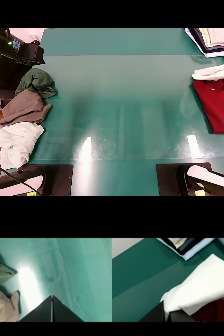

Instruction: Fold the shirts.

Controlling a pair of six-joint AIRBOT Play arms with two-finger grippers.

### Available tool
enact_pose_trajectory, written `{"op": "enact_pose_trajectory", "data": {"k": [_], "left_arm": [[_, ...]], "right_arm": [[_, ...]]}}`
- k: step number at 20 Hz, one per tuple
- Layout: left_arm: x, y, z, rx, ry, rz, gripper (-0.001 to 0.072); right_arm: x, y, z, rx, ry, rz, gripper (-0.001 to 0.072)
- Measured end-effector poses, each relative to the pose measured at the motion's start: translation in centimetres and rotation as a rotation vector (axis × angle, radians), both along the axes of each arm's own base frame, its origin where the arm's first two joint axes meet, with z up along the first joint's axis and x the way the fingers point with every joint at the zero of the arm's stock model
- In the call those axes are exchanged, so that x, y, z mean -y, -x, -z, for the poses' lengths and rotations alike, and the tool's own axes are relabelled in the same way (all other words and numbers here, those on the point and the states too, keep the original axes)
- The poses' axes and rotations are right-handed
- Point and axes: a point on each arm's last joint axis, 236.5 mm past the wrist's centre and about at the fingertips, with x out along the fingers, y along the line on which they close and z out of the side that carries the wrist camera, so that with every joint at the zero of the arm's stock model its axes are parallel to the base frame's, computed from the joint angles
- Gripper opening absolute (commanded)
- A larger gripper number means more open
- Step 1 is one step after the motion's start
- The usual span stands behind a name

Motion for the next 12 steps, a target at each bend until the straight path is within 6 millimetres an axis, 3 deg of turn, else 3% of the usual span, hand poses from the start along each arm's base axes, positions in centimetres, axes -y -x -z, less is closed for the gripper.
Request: {"op": "enact_pose_trajectory", "data": {"k": [3,6,8,12], "left_arm": [[0.0,0.0,0.0,-0.002,0.0,0.0,0.0027],[0.0,0.1,0.0,-0.002,-0.001,0.002,0.0027],[0.0,0.1,0.0,-0.002,-0.002,0.004,0.0027],[0.0,0.2,0.1,-0.009,-0.006,0.009,0.0027]], "right_arm": [[-0.3,1.7,-1.6,-0.026,0.072,0.019,0.0014],[-0.6,3.6,-1.4,-0.102,0.103,0.03,0.0015],[-0.6,5.2,0.3,-0.199,0.086,0.052,0.0015],[0.4,9.8,5.7,-0.455,0.033,0.139,0.0017]]}}
